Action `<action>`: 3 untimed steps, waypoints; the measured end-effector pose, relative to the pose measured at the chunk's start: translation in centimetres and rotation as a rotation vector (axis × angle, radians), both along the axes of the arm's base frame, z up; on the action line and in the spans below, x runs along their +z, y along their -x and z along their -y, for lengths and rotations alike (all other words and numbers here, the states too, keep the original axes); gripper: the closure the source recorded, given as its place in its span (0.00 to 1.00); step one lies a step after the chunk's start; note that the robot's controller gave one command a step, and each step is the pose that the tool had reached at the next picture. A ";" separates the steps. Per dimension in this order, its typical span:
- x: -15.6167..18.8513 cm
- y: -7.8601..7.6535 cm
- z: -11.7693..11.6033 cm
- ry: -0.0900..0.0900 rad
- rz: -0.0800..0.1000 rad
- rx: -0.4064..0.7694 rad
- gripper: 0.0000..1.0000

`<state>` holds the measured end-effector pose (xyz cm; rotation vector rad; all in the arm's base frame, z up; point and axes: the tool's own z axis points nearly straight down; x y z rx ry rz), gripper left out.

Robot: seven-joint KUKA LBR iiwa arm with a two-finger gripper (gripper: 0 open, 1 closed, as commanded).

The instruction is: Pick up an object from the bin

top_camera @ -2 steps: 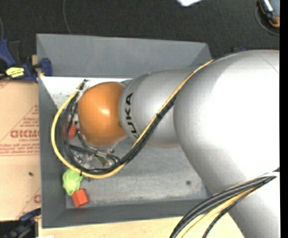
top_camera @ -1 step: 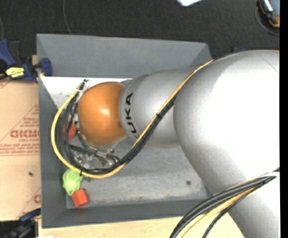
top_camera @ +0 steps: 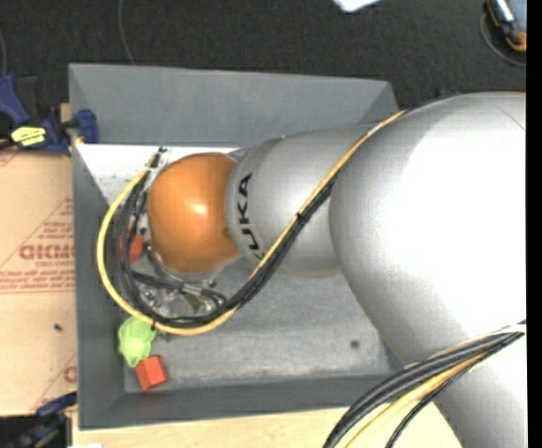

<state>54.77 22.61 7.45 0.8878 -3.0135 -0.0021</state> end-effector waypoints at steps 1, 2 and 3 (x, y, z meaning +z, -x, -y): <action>1.0 -0.1 0.0 -0.001 0.003 -0.001 1.00; 1.7 -0.1 0.0 -0.001 0.003 -0.001 1.00; 2.6 -0.1 0.0 0.000 0.002 -0.002 1.00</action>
Offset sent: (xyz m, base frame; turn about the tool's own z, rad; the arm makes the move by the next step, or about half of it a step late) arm 0.0001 0.0001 0.0335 0.0000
